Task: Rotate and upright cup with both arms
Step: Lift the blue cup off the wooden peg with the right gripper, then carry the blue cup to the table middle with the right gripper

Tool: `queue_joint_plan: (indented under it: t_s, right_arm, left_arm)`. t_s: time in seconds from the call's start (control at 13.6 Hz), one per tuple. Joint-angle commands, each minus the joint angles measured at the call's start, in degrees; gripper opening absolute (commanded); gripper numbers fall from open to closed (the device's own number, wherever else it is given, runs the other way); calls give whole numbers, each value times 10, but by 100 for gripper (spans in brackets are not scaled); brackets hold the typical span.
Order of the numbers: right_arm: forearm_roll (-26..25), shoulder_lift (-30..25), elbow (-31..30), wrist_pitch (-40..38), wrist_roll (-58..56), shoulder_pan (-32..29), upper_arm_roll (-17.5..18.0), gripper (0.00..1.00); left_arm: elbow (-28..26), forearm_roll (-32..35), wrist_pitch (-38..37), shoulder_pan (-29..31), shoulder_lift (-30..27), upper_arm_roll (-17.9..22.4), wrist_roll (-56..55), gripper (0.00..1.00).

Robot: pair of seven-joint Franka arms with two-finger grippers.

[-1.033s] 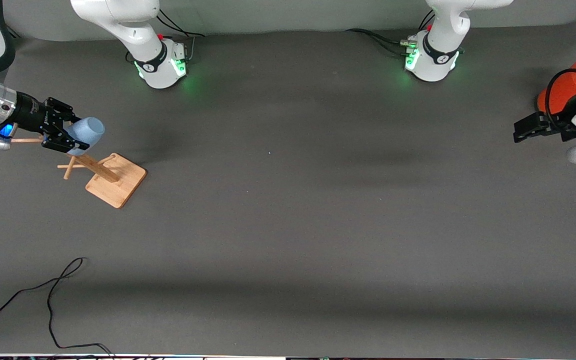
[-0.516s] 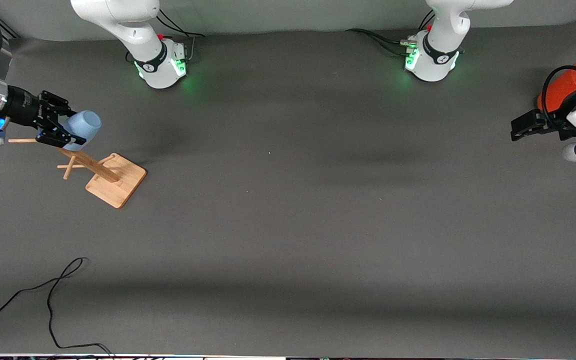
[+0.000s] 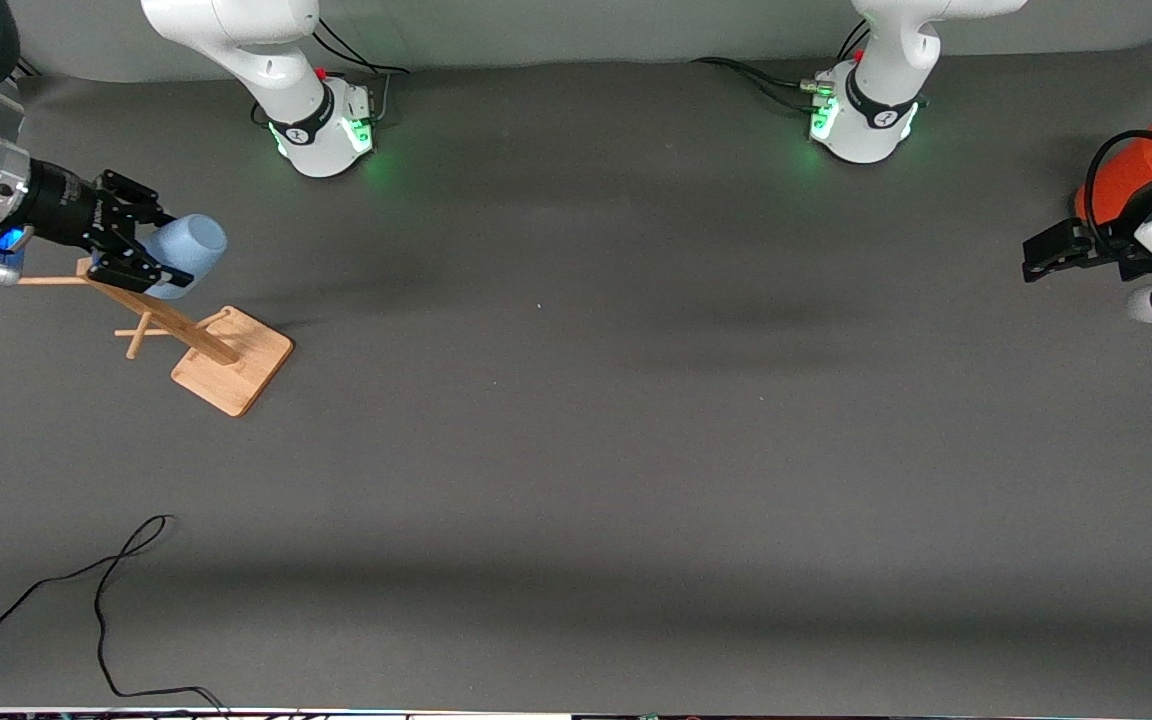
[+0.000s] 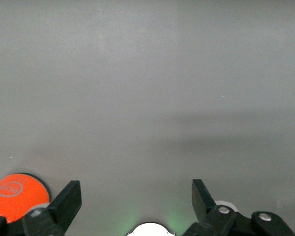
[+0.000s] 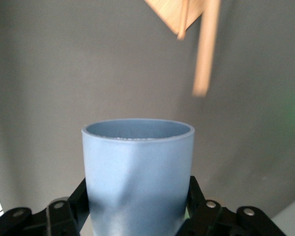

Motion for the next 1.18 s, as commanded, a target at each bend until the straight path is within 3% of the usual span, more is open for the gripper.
queue_joint_plan:
  t_s: [0.0, 0.22, 0.52, 0.66, 0.89, 1.11]
  right_arm:
    - [33, 5, 37, 10, 75, 0, 60, 57]
    - [37, 45, 83, 56, 170, 0, 153, 57]
    - [16, 164, 183, 144, 345, 2, 280, 57]
    - [-53, 229, 223, 185, 430, 12, 327, 57]
    - [-203, 326, 254, 245, 585, 29, 409, 57]
    - [-356, 421, 279, 270, 743, 79, 427, 57]
  left_arm:
    - [2, 9, -3, -5, -5, 2, 7, 100]
    - [2, 9, -2, -5, -5, 2, 7, 100]
    - [3, 9, -2, -5, -4, 2, 7, 100]
    - [3, 9, -2, -5, -3, 2, 7, 100]
    - [5, 9, -1, -5, -2, 3, 7, 100]
    - [1, 7, 11, -2, -3, 1, 7, 100]
